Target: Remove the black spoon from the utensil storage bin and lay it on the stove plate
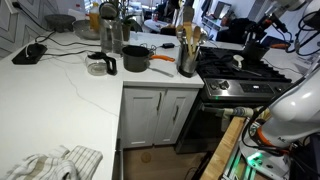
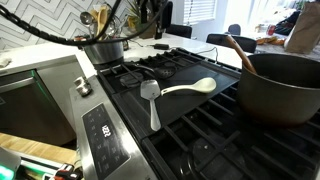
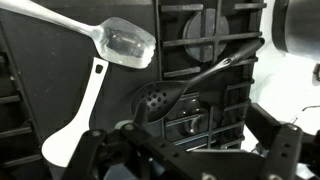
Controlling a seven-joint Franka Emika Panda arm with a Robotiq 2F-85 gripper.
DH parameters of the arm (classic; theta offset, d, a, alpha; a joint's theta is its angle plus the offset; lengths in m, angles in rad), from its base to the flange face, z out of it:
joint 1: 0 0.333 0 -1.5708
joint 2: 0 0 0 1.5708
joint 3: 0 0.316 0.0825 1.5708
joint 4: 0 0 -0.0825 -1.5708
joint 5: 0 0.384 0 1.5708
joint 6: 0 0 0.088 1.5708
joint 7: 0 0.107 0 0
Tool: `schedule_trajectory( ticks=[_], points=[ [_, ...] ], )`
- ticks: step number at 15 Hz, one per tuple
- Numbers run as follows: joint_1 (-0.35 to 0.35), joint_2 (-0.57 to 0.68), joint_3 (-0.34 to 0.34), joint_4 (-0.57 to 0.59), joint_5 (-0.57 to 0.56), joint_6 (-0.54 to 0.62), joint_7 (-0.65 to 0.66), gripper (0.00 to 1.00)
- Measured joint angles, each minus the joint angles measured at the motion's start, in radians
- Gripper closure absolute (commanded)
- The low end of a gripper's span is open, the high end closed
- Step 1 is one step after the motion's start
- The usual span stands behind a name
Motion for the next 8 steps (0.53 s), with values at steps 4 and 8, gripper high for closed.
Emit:
schedule_trajectory(
  ticks=[4, 8],
  points=[
    [0.113, -0.122, 0.045, -0.027, -0.239, 0.034, 0.049, 0.00],
    [0.272, -0.228, 0.103, -0.100, -0.430, 0.111, 0.124, 0.00]
  ],
)
